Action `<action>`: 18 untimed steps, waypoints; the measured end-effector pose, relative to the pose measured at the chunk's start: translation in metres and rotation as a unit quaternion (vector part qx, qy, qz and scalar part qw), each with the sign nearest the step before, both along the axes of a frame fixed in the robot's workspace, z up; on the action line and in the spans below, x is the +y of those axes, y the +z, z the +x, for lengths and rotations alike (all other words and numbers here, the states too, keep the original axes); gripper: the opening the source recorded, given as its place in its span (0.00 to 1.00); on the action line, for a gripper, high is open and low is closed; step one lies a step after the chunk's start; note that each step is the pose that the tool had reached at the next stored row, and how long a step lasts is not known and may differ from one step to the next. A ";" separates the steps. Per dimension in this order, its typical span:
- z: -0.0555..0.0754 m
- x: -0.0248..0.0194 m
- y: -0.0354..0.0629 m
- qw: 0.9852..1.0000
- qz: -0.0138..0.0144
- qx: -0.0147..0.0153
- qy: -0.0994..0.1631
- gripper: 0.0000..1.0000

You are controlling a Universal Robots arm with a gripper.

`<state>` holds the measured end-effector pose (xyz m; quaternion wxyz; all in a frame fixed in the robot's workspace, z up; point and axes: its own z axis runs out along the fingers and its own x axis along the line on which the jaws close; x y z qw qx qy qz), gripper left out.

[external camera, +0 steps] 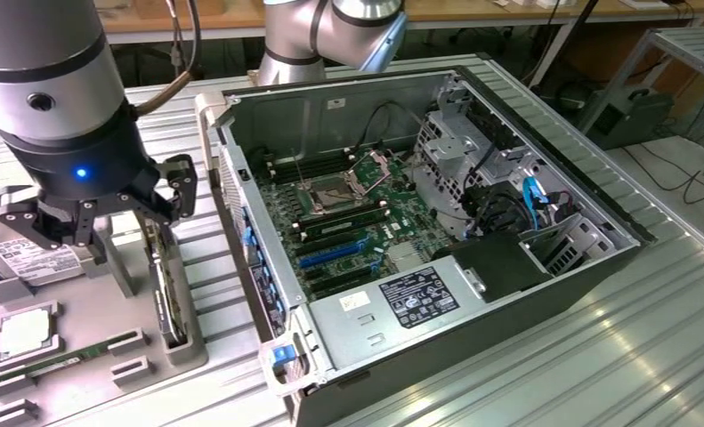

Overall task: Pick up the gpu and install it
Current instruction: 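Pick up the gpu and move the gpu toward the slot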

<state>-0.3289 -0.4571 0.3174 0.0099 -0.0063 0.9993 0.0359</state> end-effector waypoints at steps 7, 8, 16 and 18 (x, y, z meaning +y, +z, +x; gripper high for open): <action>0.001 -0.0049 -0.0128 1.000 0.000 0.000 0.000 0.66; 0.002 -0.0058 -0.0146 1.000 0.000 0.000 0.000 0.66; 0.004 -0.0063 -0.0309 1.000 0.000 0.000 0.000 0.66; 0.004 -0.0063 -0.0348 1.000 0.000 0.000 0.000 0.66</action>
